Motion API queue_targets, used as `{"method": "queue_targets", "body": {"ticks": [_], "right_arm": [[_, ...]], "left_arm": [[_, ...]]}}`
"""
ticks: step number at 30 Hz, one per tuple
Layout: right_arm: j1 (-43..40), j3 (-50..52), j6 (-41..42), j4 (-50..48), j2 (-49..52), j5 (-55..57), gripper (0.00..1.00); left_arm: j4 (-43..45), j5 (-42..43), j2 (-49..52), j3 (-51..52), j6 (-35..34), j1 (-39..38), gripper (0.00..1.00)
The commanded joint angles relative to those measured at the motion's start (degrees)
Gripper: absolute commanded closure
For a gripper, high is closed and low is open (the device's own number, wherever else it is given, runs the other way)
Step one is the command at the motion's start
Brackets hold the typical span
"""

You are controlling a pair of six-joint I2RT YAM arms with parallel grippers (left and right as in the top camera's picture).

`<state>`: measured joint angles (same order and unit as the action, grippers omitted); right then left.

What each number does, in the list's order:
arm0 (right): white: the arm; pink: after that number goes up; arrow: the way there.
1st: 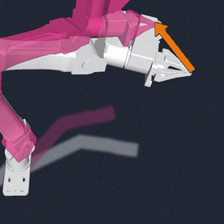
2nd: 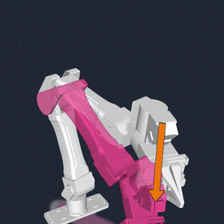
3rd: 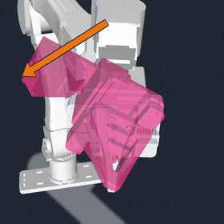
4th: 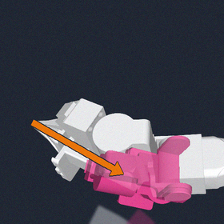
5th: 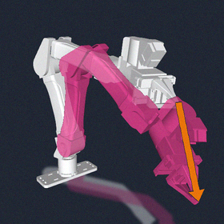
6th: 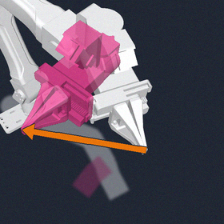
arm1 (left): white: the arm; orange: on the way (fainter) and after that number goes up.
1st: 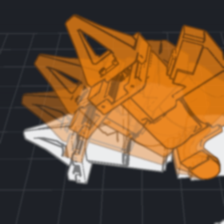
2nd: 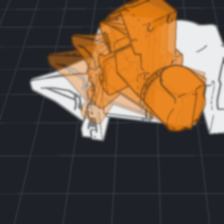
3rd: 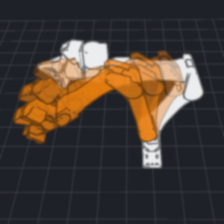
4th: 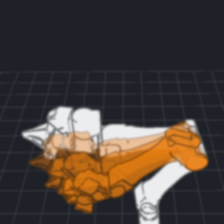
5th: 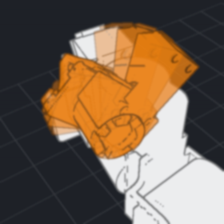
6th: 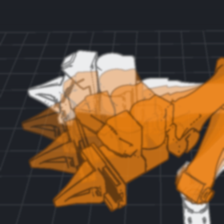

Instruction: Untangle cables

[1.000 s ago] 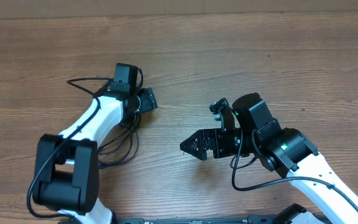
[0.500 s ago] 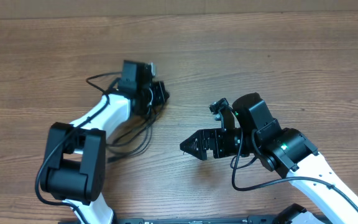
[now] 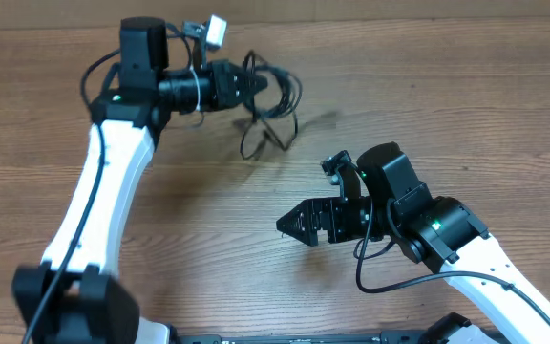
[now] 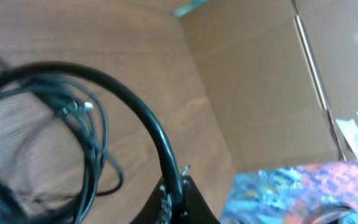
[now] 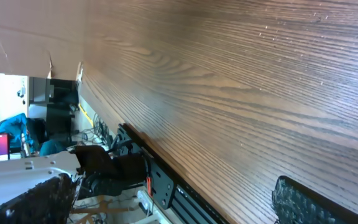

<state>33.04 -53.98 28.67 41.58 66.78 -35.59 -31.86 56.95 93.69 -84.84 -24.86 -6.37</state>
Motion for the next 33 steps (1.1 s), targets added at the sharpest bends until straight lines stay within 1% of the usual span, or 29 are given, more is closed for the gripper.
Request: {"method": "queue_targets", "body": {"ticks": [1, 4, 6, 8, 10, 12, 14, 21, 25, 28, 31, 33], "right_arm": [[0.0, -0.4, -0.2, -0.3, -1.1, 0.2, 0.00], [0.0, -0.4, -0.2, -0.3, -1.1, 0.2, 0.00], [0.1, -0.4, -0.2, -0.3, -1.1, 0.2, 0.00], [0.0, -0.4, -0.2, -0.3, -1.1, 0.2, 0.00], [0.0, -0.4, -0.2, -0.3, -1.1, 0.2, 0.00], [0.0, -0.4, -0.2, -0.3, -1.1, 0.2, 0.00], [0.0, -0.4, -0.2, -0.3, -1.1, 0.2, 0.00], [0.0, -0.4, -0.2, -0.3, -1.1, 0.2, 0.00], [0.0, -0.4, -0.2, -0.3, -1.1, 0.2, 0.00], [0.0, -0.4, -0.2, -0.3, -1.1, 0.2, 0.00], [0.0, -0.4, -0.2, -0.3, -1.1, 0.2, 0.00], [0.0, -0.4, -0.2, -0.3, -1.1, 0.2, 0.00]], "left_arm": [[-10.6, -13.9, -4.6, -0.5, 9.4, -0.9, 0.96], [-23.9, -29.5, -7.2, -0.5, 12.9, -2.5, 0.96], [-31.7, -38.5, -7.8, -0.4, 13.1, -3.7, 0.96], [-36.2, -42.5, -7.7, 0.4, 12.9, -4.9, 0.96], [-37.0, -42.3, -7.8, 2.7, 12.8, -6.2, 0.95], [-35.4, -41.8, -7.7, 5.7, 11.4, -7.7, 0.95], [-32.0, -41.8, -7.7, 9.6, 8.3, -9.9, 0.96], [-14.0, -35.0, -7.5, 24.5, -0.6, -19.1, 0.96], [-5.2, -34.9, -7.5, 31.6, -6.5, -25.1, 0.96], [-1.9, -34.9, -7.5, 34.4, -9.8, -29.0, 0.96], [-1.8, -34.8, -7.5, 34.3, -9.7, -31.9, 0.96], [-1.8, -34.8, -7.5, 33.3, -6.0, -32.7, 0.96]]}}
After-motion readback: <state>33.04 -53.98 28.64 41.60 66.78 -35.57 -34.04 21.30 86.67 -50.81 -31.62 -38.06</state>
